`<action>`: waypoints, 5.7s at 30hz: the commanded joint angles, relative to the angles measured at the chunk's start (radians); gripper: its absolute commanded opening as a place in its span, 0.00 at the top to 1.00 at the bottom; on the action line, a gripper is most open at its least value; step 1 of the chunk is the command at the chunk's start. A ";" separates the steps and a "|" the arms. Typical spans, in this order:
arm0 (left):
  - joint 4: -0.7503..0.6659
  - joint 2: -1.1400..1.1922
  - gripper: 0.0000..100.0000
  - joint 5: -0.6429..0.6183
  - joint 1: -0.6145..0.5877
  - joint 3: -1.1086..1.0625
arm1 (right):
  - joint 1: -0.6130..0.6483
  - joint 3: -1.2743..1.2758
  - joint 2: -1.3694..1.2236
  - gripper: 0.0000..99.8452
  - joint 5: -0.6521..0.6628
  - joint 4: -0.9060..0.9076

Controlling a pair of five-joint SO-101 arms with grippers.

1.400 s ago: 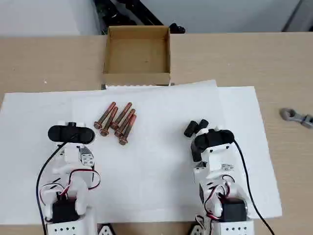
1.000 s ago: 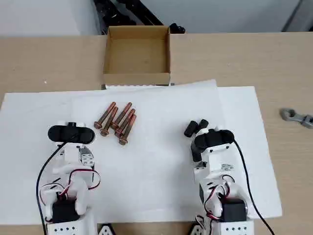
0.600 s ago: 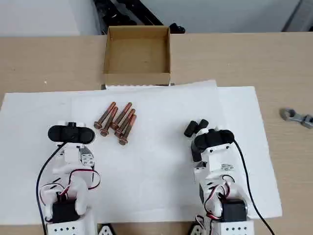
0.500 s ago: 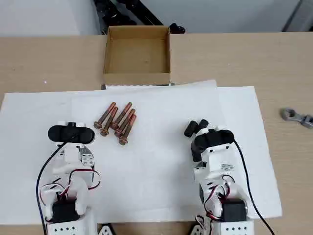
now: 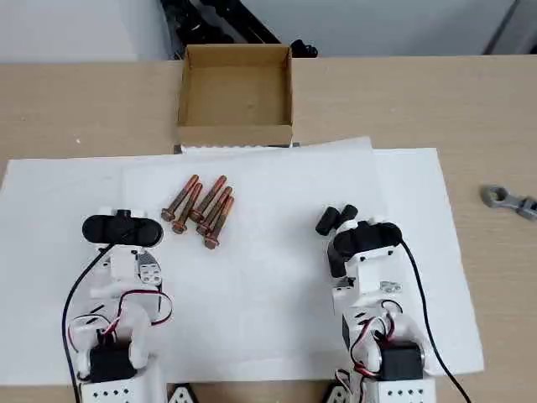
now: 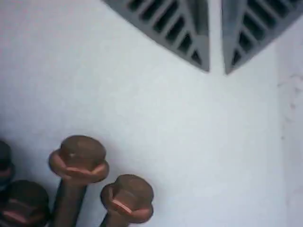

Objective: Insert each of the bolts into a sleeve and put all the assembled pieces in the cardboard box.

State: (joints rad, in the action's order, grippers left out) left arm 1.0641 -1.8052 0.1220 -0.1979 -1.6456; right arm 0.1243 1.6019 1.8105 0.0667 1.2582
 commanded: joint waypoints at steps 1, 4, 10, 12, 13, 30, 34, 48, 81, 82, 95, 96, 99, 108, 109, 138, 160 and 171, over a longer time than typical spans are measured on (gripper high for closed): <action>0.003 -0.012 0.99 0.002 0.002 0.013 | 0.012 -0.015 0.005 0.97 -0.015 -0.008; 0.003 -0.012 0.99 0.002 0.002 0.013 | 0.012 -0.015 0.005 0.97 -0.015 -0.008; 0.003 -0.012 0.99 0.002 0.002 0.013 | 0.012 -0.015 0.005 0.97 -0.015 -0.008; 0.003 -0.012 0.99 0.002 0.002 0.013 | 0.012 -0.015 0.005 0.97 -0.015 -0.008; 0.003 -0.012 0.99 0.002 0.002 0.013 | 0.012 -0.015 0.005 0.97 -0.015 -0.008; 0.002 -0.012 0.99 0.005 0.002 0.013 | 0.012 -0.015 0.005 0.98 -0.014 -0.008; 0.002 -0.012 0.99 0.006 0.002 0.013 | 0.012 -0.015 0.005 0.98 -0.015 -0.008; 0.005 -0.012 0.99 0.006 0.002 0.013 | 0.012 0.008 0.004 0.98 -0.009 -0.094; 0.057 -0.009 0.93 0.002 -0.157 0.114 | -0.114 -0.130 0.001 0.91 0.166 -0.176; 0.057 -0.009 0.93 0.002 -0.157 0.120 | -0.114 -0.130 -0.001 0.93 0.158 -0.191; 0.052 0.295 0.88 0.006 -0.152 0.378 | -0.114 -0.199 -0.260 0.92 0.158 -0.321; 0.054 0.382 0.87 0.009 -0.150 0.430 | -0.114 -0.232 -0.305 0.91 0.186 -0.320; 0.089 0.664 0.87 0.043 -0.121 0.628 | -0.114 -0.344 -0.460 0.89 0.209 -0.320; 0.269 1.445 0.87 0.163 0.025 1.283 | -0.113 -0.680 -1.046 0.89 0.226 -0.318; 0.269 1.517 0.87 0.183 0.025 1.342 | -0.113 -0.713 -1.104 0.89 0.239 -0.318; 0.230 2.240 0.86 0.284 0.120 1.725 | 0.013 -0.893 -1.248 0.92 0.195 -0.263; 0.258 2.343 0.99 0.279 0.112 1.721 | 0.013 -0.891 -1.257 0.94 0.195 -0.257; 0.582 1.788 0.99 -0.028 0.015 1.724 | 0.013 -0.891 -1.257 0.94 0.196 -0.254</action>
State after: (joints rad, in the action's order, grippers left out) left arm 1.5566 0.1926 0.1204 -0.1534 0.0621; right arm 0.1320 0.7534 0.5155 0.2770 0.9958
